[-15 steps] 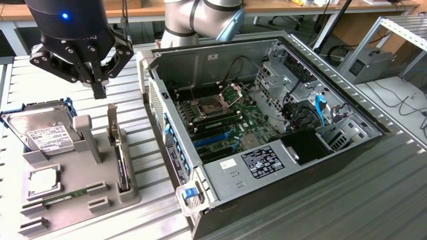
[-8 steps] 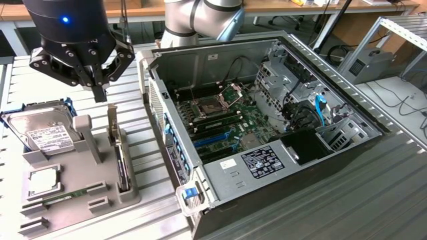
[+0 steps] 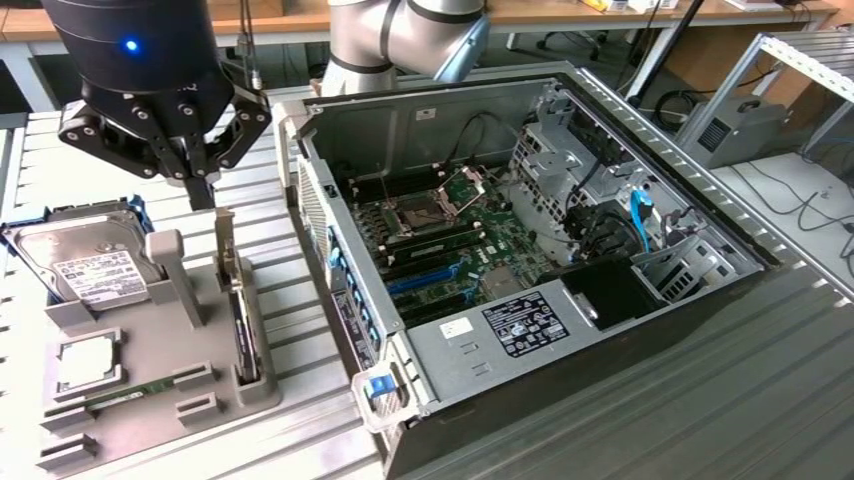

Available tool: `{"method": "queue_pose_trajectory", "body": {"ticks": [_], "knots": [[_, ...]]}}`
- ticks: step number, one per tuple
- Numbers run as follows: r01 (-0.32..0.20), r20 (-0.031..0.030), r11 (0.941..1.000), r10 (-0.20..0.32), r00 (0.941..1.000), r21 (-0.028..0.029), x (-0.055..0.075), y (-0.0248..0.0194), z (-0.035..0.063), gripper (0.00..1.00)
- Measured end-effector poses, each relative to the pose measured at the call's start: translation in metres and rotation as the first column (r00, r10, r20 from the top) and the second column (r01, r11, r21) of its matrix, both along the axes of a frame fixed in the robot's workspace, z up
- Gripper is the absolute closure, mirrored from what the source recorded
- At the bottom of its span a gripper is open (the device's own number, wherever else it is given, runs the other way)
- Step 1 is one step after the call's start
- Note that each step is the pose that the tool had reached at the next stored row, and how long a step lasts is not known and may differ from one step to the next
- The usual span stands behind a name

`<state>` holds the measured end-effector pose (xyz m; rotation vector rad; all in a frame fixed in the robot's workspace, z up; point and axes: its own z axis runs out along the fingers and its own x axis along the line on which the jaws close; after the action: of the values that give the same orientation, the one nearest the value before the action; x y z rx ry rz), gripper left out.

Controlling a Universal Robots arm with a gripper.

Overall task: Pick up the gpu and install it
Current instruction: 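Reach for the gpu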

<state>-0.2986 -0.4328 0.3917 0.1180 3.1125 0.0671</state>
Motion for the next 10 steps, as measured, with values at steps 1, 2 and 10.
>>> {"method": "queue_pose_trajectory", "body": {"ticks": [1, 2, 10], "knots": [[0.000, 0.0000, 1.0000, 0.000, 1.0000, 0.0001, 0.0000, -0.0006, 0.0000, 0.89], [0.000, 0.0000, 1.0000, 0.000, 1.0000, 0.0000, 0.0000, -0.0013, 0.0000, 0.89], [0.000, 0.0001, 1.0000, 0.000, 1.0000, 0.0001, 0.0000, -0.0057, 0.0000, 0.89]]}}
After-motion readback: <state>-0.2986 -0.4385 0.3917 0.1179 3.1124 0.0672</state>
